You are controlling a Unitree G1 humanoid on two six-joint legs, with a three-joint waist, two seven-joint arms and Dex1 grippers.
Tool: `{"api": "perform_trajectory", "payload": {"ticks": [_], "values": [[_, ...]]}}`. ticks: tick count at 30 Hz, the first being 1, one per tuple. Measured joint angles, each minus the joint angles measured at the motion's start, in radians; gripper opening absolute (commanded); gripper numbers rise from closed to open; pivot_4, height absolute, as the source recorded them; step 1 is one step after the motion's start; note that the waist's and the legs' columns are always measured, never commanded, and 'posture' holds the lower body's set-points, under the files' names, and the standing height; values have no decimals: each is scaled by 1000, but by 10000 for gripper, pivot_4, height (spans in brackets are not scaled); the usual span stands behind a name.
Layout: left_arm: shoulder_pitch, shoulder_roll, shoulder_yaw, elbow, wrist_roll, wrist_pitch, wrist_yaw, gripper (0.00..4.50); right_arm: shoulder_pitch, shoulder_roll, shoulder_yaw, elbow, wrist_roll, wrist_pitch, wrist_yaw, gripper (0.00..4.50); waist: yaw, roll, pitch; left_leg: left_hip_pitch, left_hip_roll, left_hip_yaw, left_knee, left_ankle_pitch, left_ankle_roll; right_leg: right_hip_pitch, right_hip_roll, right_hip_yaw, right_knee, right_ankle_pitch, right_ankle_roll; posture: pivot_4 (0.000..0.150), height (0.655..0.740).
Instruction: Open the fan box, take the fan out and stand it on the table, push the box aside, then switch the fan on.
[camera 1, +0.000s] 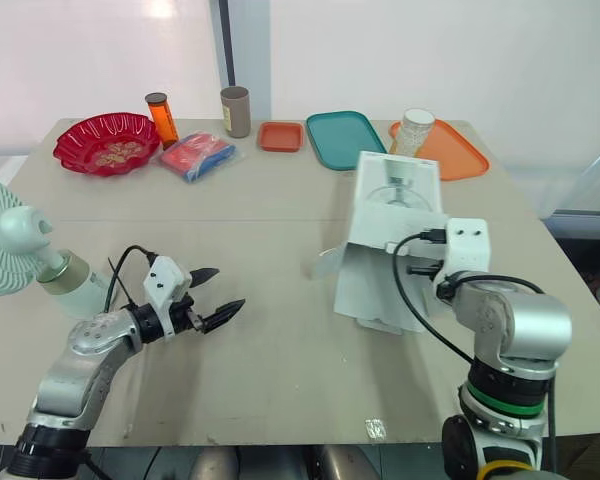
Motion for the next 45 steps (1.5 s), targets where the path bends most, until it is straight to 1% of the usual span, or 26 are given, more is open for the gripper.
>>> {"api": "perform_trajectory", "payload": {"ticks": [3,10,15,16,17,18,19,20,21,22,23,26,29,30,33,35,39,41,43,45], "values": [[-41,-6,-23,50,13,-13,-31,45000,21,-20,-43,-11,-20,5,0,746,-1,0,0,0,0,0,0,0,0,0,0,0,0,0,0,1500,7400],[-81,-32,-33,97,35,-43,-50,45000,65,-40,-56,-44,-29,6,6,746,0,0,0,0,0,0,0,0,0,0,0,1,0,0,0,1500,7400],[-80,-48,-41,97,38,-50,-51,45000,85,-118,-89,4,-53,-45,2,13265,0,0,0,0,-1,1,0,0,0,0,0,1,0,0,0,1500,7400],[-80,-50,-42,97,38,-50,-51,45000,85,-124,-95,7,-58,-49,1,16548,0,0,0,0,-1,1,0,0,0,0,0,1,0,0,0,1500,7400],[-80,-59,-50,97,38,-51,-51,45000,85,-140,-102,4,-56,-47,16,23681,-1,1,0,0,-1,1,0,0,0,0,0,1,0,0,0,1500,7400],[-80,-60,-52,97,39,-51,-51,45000,85,-141,-102,3,-55,-45,20,24580,-2,1,0,0,0,1,0,0,0,0,0,1,0,0,0,1500,7400],[-80,-65,-57,97,40,-52,-53,45000,86,-146,-102,-2,-52,-36,29,26870,-2,1,0,0,0,1,0,0,0,0,0,1,0,0,0,1500,7400],[-81,-68,-60,99,46,-53,-56,45000,87,-163,-88,-17,-42,-18,51,34554,-2,1,0,0,0,1,0,0,1,0,0,1,0,0,0,1500,7400],[-81,-69,-60,100,48,-53,-56,45000,87,-168,-84,-20,-39,-16,54,35108,-2,2,0,0,0,1,0,0,1,0,0,1,0,0,0,1500,7400],[-87,-71,-64,106,52,-55,-57,45000,100,-207,-64,-35,-21,-11,82,37941,-1,2,-1,0,-1,1,0,0,1,0,0,1,0,0,0,1500,7400],[-92,-72,-65,113,55,-57,-58,45000,112,-244,-46,-42,-3,-8,108,42927,0,2,-1,0,-1,1,0,0,1,0,0,1,0,0,0,1500,7400],[-99,-73,-68,129,58,-64,-60,45000,137,-339,-13,-70,52,1,192,42927,2,2,-1,0,-1,1,0,0,1,1,-1,1,0,0,1,1500,7400],[-122,-75,-71,146,59,-71,-79,45000,150,-487,5,-87,133,10,314,42927,2,2,0,0,-2,1,1,0,1,1,-1,1,0,-1,1,1500,7400],[-127,-75,-72,156,62,-73,-82,45000,160,-576,21,-123,190,10,389,42927,2,3,-1,0,-2,1,1,0,1,1,-1,1,0,-1,1,1500,7400],[-135,-76,-72,167,68,-75,-86,45000,202,-709,58,-211,296,-21,535,42927,0,2,-1,0,-1,0,2,0,2,1,0,1,-1,-1,1,1500,7400],[-135,-75,-72,167,70,-77,-86,45000,212,-742,62,-232,336,-47,590,42927,0,2,-1,0,-1,0,3,0,2,2,0,1,0,0,1,1500,7400],[-125,-75,-70,167,74,-78,-85,45000,198,-756,35,-234,390,-121,664,42927,0,2,-1,1,-1,0,3,0,2,3,0,1,0,0,2,1500,7400],[-95,-73,-61,155,73,-76,-75,45000,181,-733,2,-247,433,-256,731,42927,-1,2,-1,1,-1,0,3,-1,3,3,0,1,-1,-1,2,1500,7400],[-60,-70,-50,119,72,-69,-55,45000,140,-656,-9,-255,478,-381,776,42927,-3,2,0,1,0,0,3,-1,3,3,1,1,-1,0,2,1500,7400],[-14,-65,-30,53,71,-67,-31,45000,86,-552,33,-206,513,-506,803,42927,-4,1,0,1,0,0,4,-1,3,3,1,1,-1,0,1,1500,7400]]}}
